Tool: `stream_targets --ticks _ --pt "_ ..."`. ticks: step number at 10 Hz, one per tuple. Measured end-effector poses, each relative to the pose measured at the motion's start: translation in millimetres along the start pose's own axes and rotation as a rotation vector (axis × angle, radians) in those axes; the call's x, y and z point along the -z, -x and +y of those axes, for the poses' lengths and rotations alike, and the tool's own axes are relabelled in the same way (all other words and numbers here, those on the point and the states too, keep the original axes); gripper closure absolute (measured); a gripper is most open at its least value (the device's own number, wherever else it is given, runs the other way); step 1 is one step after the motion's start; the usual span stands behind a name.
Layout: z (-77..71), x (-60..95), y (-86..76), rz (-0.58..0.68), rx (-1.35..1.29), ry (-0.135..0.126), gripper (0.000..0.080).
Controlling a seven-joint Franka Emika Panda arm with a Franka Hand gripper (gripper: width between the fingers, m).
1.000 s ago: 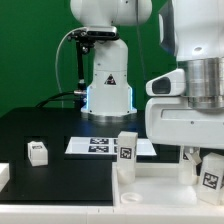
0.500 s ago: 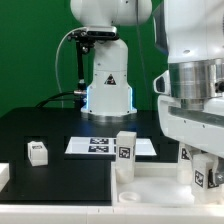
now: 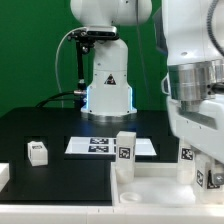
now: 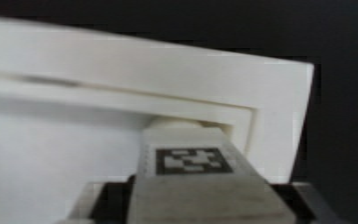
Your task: Assemble square table
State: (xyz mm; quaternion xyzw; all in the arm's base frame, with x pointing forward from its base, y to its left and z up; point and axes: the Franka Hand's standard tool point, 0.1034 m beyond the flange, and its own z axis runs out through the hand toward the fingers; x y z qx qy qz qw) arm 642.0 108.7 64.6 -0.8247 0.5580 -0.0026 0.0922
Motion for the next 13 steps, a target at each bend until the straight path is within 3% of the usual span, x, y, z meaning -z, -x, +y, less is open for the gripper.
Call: stream_targets --ticks 1,2,3,6,8,9,10,12,13 --pt "-0.7 -1.0 4.4 0.005 0.153 0.008 0.0253" --pt "-0.3 -3.1 9.6 0.007 0.257 0.017 0.0253" --pt "0.0 -2.6 6.8 0.009 0.306 0.016 0.0171" --pt "0.5 -2.4 4.7 0.009 0.529 0.019 0.0156" --pt "-0.5 0.4 -2.5 0.013 0.932 0.032 0.0151" --pt "-0.4 0.1 -1.0 0.008 0.992 0.033 0.0151" --pt "-0.2 0.1 -1.7 0.008 0.976 0.032 0.0177" --pt "-0.1 0.1 -1.9 0.009 0.949 0.032 0.0446" --pt "-0.1 0.0 -1.8 0.009 0.916 0.031 0.0446"
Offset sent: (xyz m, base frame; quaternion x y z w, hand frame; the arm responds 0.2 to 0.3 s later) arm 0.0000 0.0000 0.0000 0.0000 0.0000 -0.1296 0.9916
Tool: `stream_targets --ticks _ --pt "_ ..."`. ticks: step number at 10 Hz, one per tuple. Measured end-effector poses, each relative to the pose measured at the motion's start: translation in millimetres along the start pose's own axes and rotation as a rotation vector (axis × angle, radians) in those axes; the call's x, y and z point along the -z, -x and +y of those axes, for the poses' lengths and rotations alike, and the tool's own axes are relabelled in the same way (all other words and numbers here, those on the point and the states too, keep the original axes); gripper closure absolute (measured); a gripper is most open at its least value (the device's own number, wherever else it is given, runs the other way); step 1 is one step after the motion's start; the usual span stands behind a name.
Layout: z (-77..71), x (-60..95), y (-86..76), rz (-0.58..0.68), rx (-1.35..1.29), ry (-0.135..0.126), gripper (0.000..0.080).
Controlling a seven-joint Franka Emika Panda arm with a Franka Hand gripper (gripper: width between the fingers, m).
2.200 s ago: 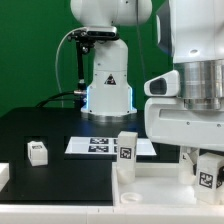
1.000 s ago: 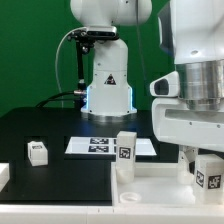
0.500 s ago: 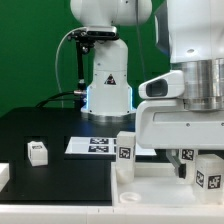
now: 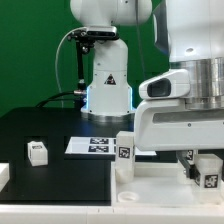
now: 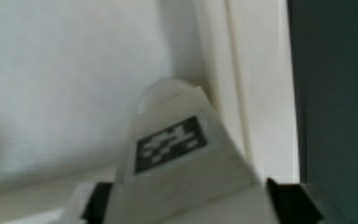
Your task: Assemble square table
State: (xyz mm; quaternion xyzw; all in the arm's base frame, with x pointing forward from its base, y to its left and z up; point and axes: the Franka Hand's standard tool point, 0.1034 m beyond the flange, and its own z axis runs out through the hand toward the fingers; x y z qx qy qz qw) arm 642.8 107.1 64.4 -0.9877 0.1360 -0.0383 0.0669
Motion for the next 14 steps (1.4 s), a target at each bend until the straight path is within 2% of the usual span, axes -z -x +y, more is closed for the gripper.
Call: stream_targets --ticks 1,4,7,9,11,14 --pt "-0.1 0.0 0.1 0.0 -0.067 0.0 0.0515" --pt "0.6 0.3 -1.1 0.005 -0.334 -0.002 0.0515" --pt "0.7 0.6 1.4 0.005 -0.779 0.012 0.0515" --pt "-1.4 -0.9 3.3 0.01 -1.095 -0.014 0.0515" --pt "-0.8 -0.7 2.7 0.0 -1.281 -0.031 0.0515" --pt "-0.3 -0.9 2.4 -0.004 -1.413 -0.033 0.0515"
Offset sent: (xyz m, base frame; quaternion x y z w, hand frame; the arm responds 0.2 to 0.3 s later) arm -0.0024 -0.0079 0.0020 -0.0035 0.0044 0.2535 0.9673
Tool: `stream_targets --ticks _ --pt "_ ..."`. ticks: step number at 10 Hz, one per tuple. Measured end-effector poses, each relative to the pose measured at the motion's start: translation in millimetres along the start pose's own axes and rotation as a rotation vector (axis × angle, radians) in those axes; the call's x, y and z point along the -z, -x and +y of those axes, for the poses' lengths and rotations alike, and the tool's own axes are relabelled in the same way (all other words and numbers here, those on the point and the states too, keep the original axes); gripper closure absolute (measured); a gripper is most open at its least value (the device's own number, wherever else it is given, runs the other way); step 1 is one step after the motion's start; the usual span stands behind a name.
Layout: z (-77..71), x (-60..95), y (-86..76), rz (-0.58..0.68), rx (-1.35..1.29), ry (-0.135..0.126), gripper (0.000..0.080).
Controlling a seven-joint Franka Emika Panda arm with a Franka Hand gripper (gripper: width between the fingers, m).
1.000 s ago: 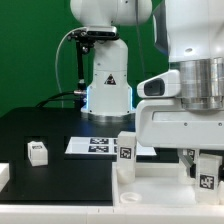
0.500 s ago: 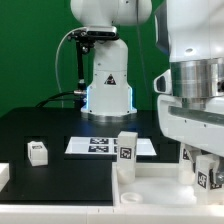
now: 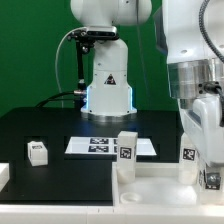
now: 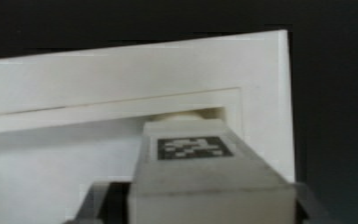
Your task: Assemble square table
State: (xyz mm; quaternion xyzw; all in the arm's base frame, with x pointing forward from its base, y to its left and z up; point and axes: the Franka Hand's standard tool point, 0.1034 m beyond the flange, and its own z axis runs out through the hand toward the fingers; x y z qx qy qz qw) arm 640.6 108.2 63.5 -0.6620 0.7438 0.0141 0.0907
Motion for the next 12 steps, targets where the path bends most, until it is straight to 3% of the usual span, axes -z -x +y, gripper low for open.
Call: stream_targets --ticks 4,6,7,8,9,10,12 --pt "0.3 -0.2 0.1 -0.011 -0.202 -0.016 0.0515" --pt "1.0 -1.0 0.1 -0.01 -0.181 -0.014 0.0515" --pt "1.1 -1.1 0.2 -0.01 -0.177 -0.013 0.0329" --pt "1.0 -1.1 -0.1 -0.01 -0.169 -0.014 0.0214" --pt "1.2 0.4 -5.3 -0.009 -0.111 -0.003 0.0214" --pt "-2.5 9.3 -15.5 -0.014 -0.091 -0.015 0.0163" --pt "-10.2 42.1 -30.4 -0.024 -0.056 -0.028 0.0154"
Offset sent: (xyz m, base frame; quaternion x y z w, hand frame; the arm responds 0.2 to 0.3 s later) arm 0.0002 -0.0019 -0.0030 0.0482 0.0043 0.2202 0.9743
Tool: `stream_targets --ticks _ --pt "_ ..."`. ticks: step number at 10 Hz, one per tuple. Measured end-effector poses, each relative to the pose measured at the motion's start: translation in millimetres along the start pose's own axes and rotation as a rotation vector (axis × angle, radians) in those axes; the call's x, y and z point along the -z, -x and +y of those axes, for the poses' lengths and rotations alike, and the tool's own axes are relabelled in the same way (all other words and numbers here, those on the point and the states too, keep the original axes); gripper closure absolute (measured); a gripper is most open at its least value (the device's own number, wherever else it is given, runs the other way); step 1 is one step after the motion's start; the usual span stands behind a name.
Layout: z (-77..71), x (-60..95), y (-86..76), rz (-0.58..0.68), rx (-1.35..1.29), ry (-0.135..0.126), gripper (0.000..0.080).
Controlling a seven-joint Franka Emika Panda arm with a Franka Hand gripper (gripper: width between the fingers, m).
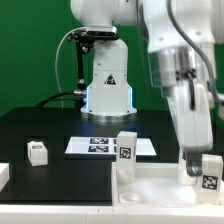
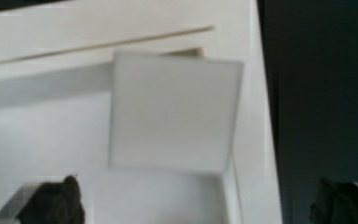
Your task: Assemble square table
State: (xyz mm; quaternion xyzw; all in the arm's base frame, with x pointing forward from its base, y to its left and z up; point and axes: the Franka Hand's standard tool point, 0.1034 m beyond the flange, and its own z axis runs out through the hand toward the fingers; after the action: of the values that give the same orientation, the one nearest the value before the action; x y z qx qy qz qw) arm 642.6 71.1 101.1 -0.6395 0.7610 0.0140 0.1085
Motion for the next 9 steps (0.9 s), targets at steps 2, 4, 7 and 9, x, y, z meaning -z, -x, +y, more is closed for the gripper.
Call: stream_targets --ticks 2,4,7,9 --pt "-2.9 0.7 -2.4 0.002 -0.003 -0.005 0.0151" --pt "-2.0 -0.9 -1.8 0.003 -0.001 -0.002 0.0151" --pt "-0.1 -1.0 -9.7 0.008 0.055 -0.006 0.0151" --pt "0.5 12.4 -35.4 0.014 0.169 -0.013 0.0151"
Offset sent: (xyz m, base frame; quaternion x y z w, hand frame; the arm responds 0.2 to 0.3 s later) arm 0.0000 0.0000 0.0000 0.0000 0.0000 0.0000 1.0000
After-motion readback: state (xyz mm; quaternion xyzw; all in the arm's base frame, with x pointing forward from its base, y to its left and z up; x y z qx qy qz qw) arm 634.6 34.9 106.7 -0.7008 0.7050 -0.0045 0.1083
